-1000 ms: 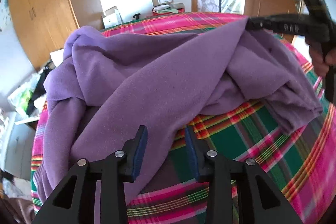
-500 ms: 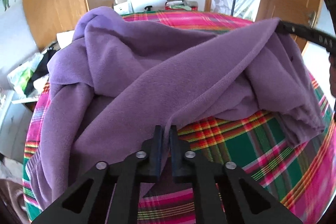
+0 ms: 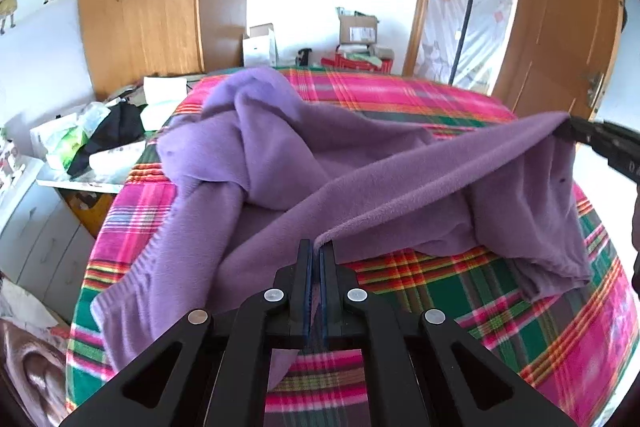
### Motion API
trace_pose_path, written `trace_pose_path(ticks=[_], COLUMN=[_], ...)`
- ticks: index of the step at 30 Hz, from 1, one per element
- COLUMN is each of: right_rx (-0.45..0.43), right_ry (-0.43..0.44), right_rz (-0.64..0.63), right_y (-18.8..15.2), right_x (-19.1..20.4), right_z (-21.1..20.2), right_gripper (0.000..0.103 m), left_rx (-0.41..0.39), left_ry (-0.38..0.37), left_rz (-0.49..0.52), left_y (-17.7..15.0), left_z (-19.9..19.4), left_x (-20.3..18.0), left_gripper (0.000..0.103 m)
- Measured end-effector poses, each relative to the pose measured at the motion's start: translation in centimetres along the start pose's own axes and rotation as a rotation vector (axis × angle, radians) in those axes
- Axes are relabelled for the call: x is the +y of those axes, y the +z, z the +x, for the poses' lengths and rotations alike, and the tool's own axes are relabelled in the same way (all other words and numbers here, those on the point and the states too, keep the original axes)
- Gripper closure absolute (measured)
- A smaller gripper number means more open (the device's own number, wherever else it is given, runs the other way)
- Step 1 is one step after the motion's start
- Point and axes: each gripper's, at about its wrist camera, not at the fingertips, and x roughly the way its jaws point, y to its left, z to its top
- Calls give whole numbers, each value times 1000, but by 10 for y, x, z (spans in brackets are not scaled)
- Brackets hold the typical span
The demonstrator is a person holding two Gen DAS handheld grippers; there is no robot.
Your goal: Fold clothes
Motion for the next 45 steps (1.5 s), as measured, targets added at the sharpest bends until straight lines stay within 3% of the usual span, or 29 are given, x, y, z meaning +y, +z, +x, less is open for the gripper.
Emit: trace_pose_path(ticks=[8, 21, 36, 45], right_rx=[-8, 34, 137, 174], right_ry=[18, 58, 101, 142], right_rz=[-32, -6, 98, 151], right_y=[-22, -69, -131, -152], right_x=[30, 66, 73, 81], right_z=[-36, -66, -65, -58], right_gripper=[97, 97, 97, 98], left_rx=[-45, -21, 21, 41], left_ry=[0, -14, -30, -70], left_rz=[6, -3, 1, 31], left_y=[-11, -43, -77, -83], left_z=[-38, -56, -64, -59], left_x=[8, 23, 25, 7], left_gripper=[100, 100, 100, 100])
